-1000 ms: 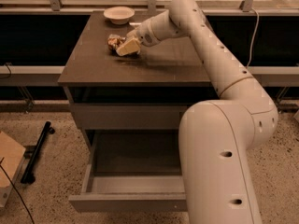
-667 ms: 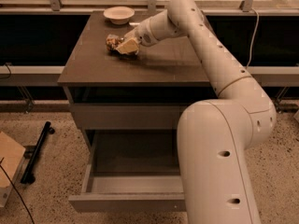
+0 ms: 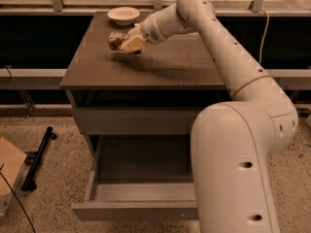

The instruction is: Place orange can into middle drawer

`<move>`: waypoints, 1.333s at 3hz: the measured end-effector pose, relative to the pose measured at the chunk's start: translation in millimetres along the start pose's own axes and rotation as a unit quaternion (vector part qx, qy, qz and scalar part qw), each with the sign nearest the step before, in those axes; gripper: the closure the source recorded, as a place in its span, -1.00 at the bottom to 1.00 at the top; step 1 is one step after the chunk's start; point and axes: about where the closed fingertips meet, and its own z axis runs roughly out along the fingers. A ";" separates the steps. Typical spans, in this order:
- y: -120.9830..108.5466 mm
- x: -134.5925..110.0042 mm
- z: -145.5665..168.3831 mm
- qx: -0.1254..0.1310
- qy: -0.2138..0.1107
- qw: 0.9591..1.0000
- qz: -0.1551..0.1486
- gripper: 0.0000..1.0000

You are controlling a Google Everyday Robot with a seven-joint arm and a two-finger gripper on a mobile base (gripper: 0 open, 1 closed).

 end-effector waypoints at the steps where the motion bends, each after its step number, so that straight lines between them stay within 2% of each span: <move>1: 19.8 -14.2 -33.0 -0.004 -0.010 1.000 -0.029 1.00; 2: 47.1 -9.7 -62.3 -0.004 -0.002 0.999 -0.037 1.00; 3: 77.1 -8.2 -107.1 0.019 -0.004 0.999 -0.029 1.00; 4: 124.1 0.1 -172.2 0.065 -0.014 0.998 0.013 1.00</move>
Offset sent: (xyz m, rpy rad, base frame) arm -0.1152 -0.0533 0.0341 -0.0502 -0.0583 0.0464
